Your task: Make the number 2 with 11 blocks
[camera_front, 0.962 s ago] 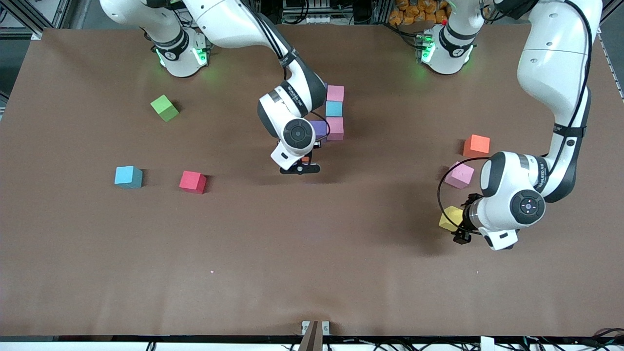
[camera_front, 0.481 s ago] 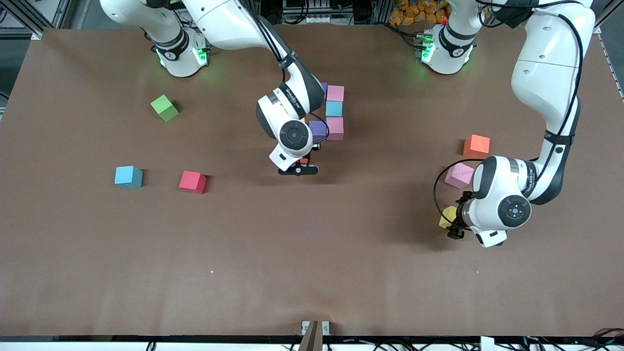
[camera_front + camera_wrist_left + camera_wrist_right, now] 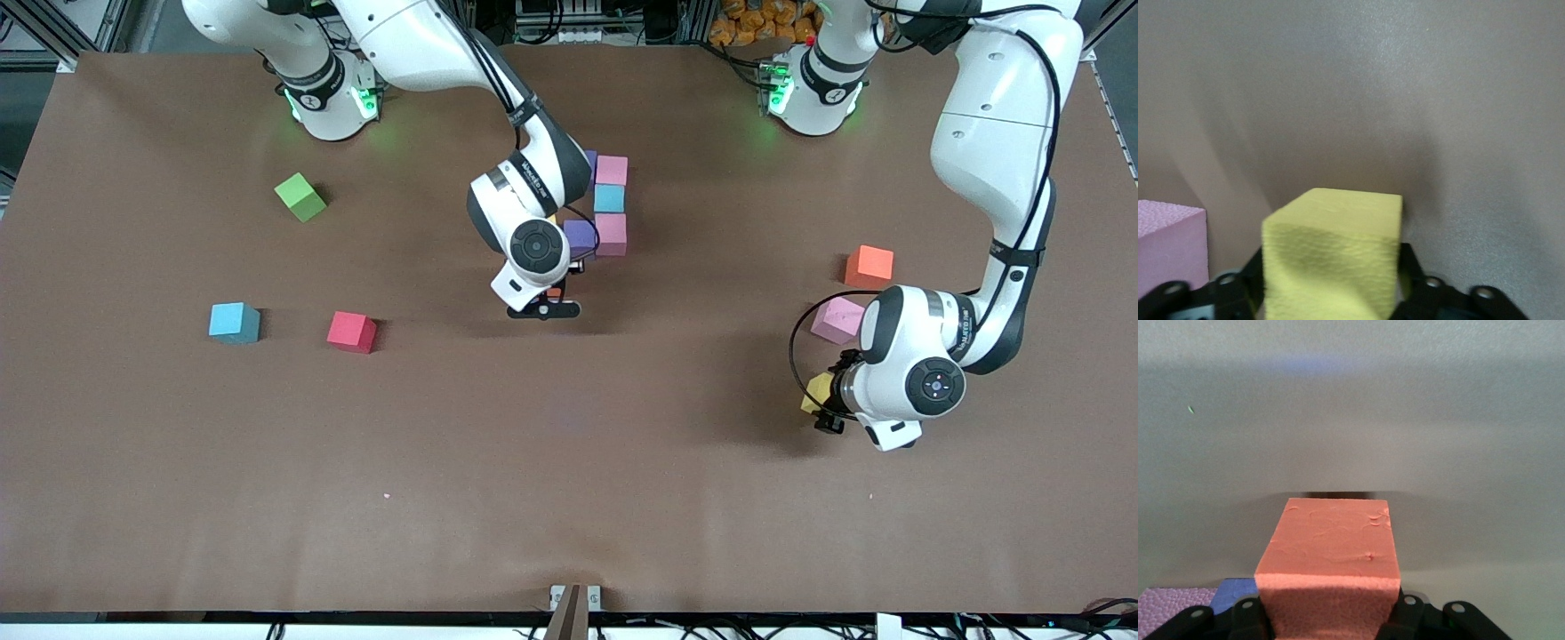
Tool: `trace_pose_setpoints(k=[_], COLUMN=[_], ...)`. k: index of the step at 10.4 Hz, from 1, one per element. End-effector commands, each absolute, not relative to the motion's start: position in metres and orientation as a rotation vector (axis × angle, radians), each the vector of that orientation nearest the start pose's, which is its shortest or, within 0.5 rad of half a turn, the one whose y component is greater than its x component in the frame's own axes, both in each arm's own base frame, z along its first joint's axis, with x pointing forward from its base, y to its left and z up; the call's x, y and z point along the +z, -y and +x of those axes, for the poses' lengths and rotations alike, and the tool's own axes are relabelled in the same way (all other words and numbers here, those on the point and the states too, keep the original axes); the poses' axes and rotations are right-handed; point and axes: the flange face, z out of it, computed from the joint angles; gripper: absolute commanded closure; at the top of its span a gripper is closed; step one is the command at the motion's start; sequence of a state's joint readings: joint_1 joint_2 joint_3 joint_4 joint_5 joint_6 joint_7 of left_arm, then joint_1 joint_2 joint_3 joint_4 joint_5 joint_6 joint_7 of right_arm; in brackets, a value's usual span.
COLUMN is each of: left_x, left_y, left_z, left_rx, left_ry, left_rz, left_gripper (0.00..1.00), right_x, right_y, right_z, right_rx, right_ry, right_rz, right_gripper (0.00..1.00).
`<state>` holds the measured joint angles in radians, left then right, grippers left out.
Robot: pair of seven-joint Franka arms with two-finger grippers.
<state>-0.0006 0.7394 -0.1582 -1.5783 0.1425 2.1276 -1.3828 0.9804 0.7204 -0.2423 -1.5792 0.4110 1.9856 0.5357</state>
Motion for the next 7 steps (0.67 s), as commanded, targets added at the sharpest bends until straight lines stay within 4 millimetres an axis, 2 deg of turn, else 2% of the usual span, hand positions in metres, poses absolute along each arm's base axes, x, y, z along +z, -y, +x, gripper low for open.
trace_pose_setpoints(k=[1, 3, 7], left_x=[0.199, 0.212, 0.246], left_y=[0.089, 0.098, 0.184], left_z=[0.676, 0.677, 0.670], left_rx=[0.141, 0.122, 0.054], left_ry=[1.667, 1.649, 1.488], left_rz=[-2.498, -2.519, -2.663], left_gripper=[1.00, 1.00, 1.00], right_x=[0.197, 0.192, 0.187], right_y=[-0.482, -0.484, -0.480], right_z=[0.456, 0.448, 0.446], right_rx=[0.519, 0.518, 0.533], right_ry=[0.032, 0.086, 0.213], right_rz=[-3.112, -3.110, -3.096], right_gripper=[1.00, 1.00, 1.00])
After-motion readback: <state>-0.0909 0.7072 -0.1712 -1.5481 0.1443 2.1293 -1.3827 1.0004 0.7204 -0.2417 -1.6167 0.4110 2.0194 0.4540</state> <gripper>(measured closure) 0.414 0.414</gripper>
